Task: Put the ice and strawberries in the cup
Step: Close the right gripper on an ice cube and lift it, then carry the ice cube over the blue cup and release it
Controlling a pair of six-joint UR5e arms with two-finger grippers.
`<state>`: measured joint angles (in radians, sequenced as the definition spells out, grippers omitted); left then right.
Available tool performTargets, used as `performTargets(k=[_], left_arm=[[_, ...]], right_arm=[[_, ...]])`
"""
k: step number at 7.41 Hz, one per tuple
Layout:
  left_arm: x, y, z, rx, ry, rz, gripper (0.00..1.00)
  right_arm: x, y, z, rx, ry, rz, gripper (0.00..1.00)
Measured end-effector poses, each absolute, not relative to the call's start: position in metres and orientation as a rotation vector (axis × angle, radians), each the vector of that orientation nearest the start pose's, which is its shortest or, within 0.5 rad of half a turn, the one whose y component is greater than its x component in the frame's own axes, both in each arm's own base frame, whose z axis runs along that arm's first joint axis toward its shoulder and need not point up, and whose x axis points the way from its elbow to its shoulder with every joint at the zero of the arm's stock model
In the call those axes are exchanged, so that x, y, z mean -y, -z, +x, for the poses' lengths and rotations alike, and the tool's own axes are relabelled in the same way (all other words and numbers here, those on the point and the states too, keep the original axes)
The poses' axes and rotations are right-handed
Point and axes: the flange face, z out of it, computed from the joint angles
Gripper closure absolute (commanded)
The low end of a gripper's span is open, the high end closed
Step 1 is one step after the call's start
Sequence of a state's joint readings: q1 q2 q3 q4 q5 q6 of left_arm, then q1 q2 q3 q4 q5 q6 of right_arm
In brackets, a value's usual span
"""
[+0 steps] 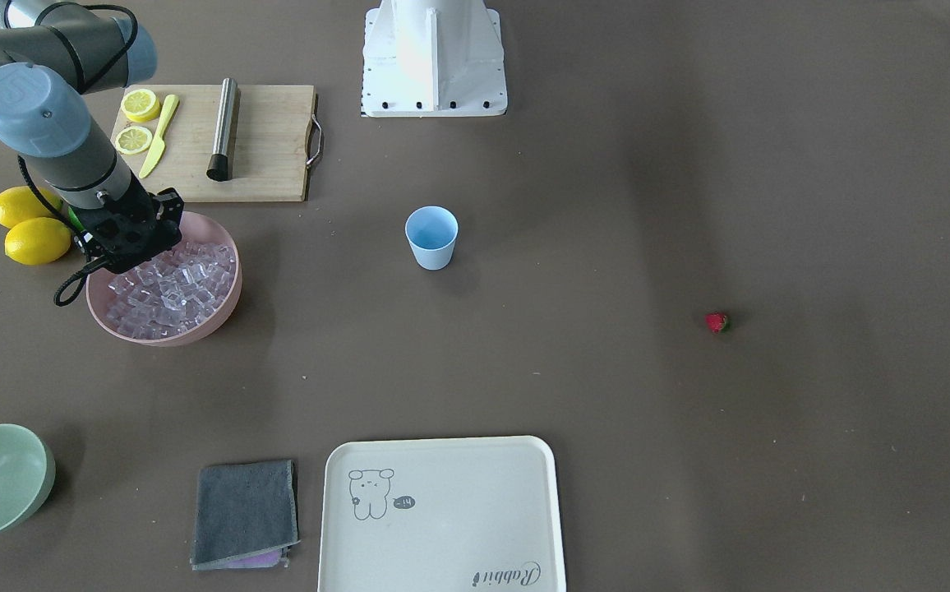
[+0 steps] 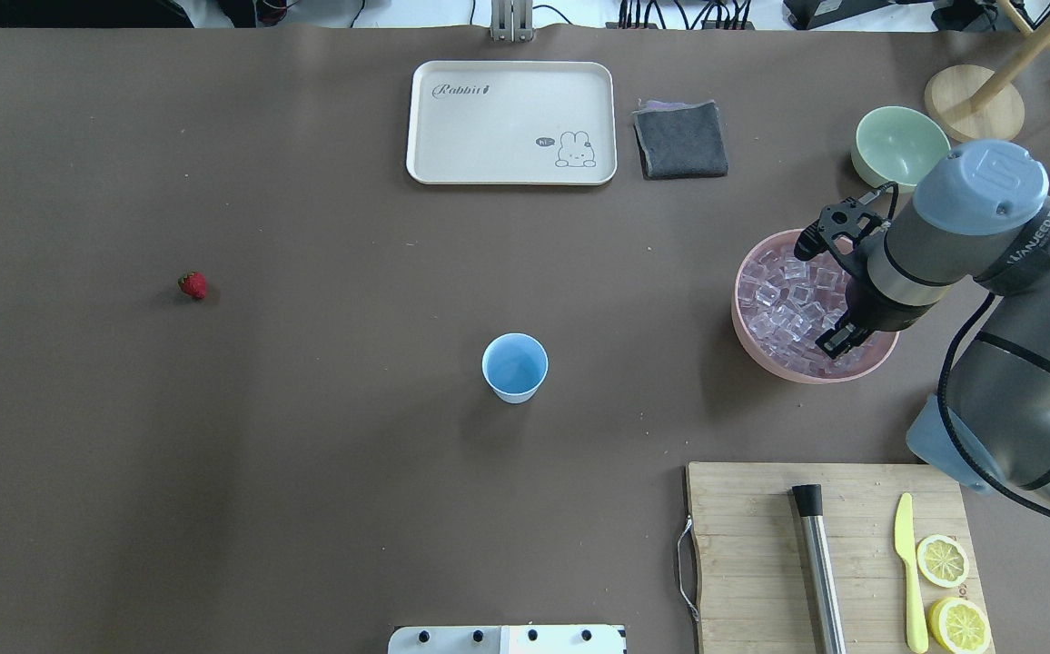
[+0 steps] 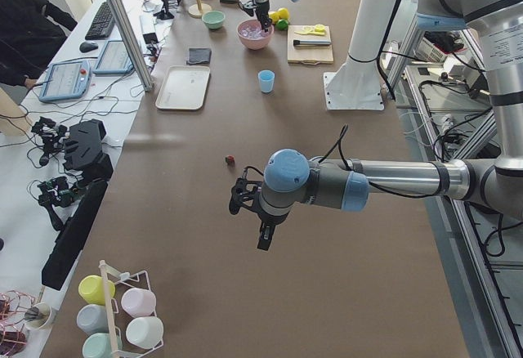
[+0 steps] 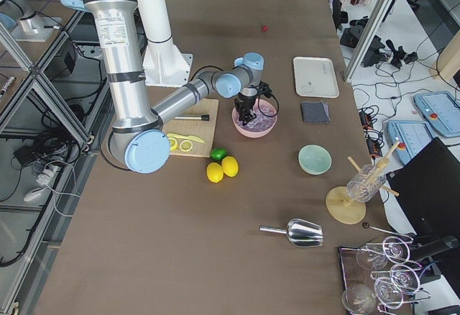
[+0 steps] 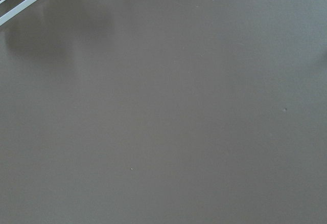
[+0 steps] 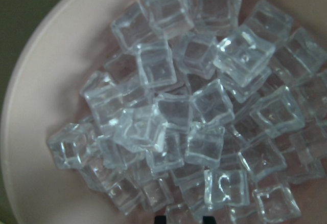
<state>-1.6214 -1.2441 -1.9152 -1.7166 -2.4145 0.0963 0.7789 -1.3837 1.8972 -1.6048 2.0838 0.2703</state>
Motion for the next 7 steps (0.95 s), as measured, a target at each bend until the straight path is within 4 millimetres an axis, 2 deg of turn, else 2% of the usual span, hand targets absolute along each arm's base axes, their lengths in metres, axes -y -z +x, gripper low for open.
performTargets(k=[3, 5, 7], left_arm=[[0.362, -0.606, -0.077, -0.829, -0.112, 0.217, 0.03], [0.361, -0.607, -0.077, -0.83, -0.111, 0.214, 0.02], [0.36, -0.608, -0.077, -0.831, -0.109, 0.21, 0.02]], right_arm=[[0.444, -0.385, -0.333, 0.722, 0.589, 0.182, 1.0], [0.447, -0.342, -0.352, 0.772, 0.523, 0.192, 1.0], [0.447, -0.289, -0.377, 0.844, 0.441, 0.19, 1.0]])
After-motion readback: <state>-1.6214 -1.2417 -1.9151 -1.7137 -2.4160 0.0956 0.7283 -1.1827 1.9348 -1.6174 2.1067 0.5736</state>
